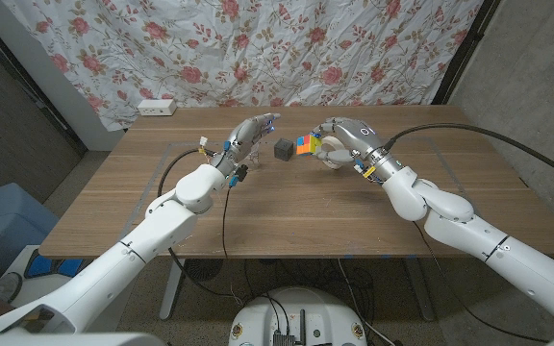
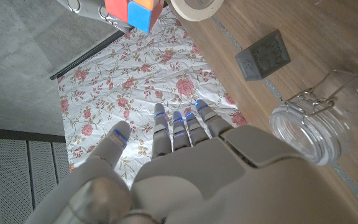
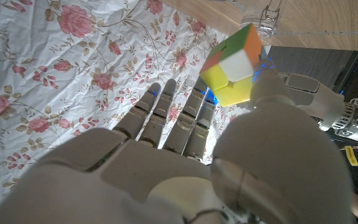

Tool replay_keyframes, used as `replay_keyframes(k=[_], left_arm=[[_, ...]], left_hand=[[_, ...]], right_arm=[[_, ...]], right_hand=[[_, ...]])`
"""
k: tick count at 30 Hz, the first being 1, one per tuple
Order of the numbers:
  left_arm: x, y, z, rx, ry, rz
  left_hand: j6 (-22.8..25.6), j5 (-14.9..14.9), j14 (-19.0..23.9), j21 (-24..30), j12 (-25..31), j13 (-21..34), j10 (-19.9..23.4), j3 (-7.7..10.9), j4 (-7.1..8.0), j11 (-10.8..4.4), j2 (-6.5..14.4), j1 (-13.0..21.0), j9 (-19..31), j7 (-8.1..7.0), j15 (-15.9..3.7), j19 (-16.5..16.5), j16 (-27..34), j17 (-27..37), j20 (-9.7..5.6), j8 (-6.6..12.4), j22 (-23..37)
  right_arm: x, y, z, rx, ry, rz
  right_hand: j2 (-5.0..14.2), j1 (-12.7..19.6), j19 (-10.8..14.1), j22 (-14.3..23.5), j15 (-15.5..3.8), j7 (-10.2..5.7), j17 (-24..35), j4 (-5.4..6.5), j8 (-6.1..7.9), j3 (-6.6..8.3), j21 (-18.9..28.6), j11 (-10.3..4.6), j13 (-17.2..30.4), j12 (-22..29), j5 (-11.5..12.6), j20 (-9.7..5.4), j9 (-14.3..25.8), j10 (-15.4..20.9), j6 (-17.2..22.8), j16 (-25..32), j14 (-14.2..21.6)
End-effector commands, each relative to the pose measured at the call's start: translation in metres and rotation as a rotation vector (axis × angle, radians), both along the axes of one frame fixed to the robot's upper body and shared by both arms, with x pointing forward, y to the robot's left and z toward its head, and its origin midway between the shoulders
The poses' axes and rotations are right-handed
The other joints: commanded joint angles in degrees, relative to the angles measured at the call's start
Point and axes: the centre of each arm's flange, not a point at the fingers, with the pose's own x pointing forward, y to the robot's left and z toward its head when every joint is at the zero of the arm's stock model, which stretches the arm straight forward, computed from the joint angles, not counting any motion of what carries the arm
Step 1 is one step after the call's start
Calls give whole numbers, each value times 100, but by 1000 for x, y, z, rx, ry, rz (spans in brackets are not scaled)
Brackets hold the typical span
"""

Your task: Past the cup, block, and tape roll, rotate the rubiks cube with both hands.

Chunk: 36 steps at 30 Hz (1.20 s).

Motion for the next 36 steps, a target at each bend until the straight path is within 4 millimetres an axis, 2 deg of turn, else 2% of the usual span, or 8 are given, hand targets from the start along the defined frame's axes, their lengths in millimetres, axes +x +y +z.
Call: replay_keyframes(k=[1, 10, 14, 28, 36], left_arm=[[-4, -8, 5, 93, 0, 37], [-10, -12, 3, 170, -24, 79], [-11, -13, 3, 191, -31, 85], [-15, -19, 7, 272, -63, 123], [-15, -20, 11, 298, -65, 129]], left_hand=[[95, -7, 8, 2, 22, 22, 17, -7, 46, 31, 435, -37, 17, -26, 55, 11, 2, 39, 43, 46, 35], [147, -11, -10, -4, 24, 24, 27, -72, 204, 37, 416, -171, 18, -57, 57, -21, 18, 72, 13, 25, 39], [193, -7, -12, -3, 25, 25, 32, -100, 282, 30, 404, -229, 18, -115, 58, -27, 24, 79, 5, 21, 39], [308, 10, -7, 0, 32, 25, 61, -120, 393, 18, 391, -283, 15, -162, 53, -30, 23, 72, -9, 21, 38], [395, 19, -4, -2, 30, 24, 65, -128, 439, 10, 369, -297, 16, -127, 50, -40, 18, 63, -19, 29, 36]], right_arm=[[6, 7, -2, -7, -68, -11], [11, 9, 0, -2, -99, -28], [13, 9, 1, -6, -110, -30], [18, 10, 4, -13, -103, -32], [18, 12, 5, -24, -110, -37]], right_hand=[[319, 269, 56, 14, -880, -293, 8, -2, 17, -2, 2, -13, 27, 9, 44, -11, 10, 53, 358, 33, 42], [330, 300, 69, 15, -870, -294, 10, 22, 39, -21, 0, -12, 38, -5, 45, -18, 16, 66, 405, 47, 47], [336, 321, 75, 15, -876, -294, 10, 22, 50, -25, 0, -13, 40, -12, 46, -22, 18, 69, 427, 52, 50], [337, 323, 81, 15, -853, -294, 1, 50, 77, -54, -4, -12, 57, -20, 42, -27, 26, 99, 480, 57, 67], [335, 349, 83, 15, -871, -295, -8, 42, 86, -50, -6, -13, 59, -30, 45, -29, 29, 103, 496, 46, 67]])
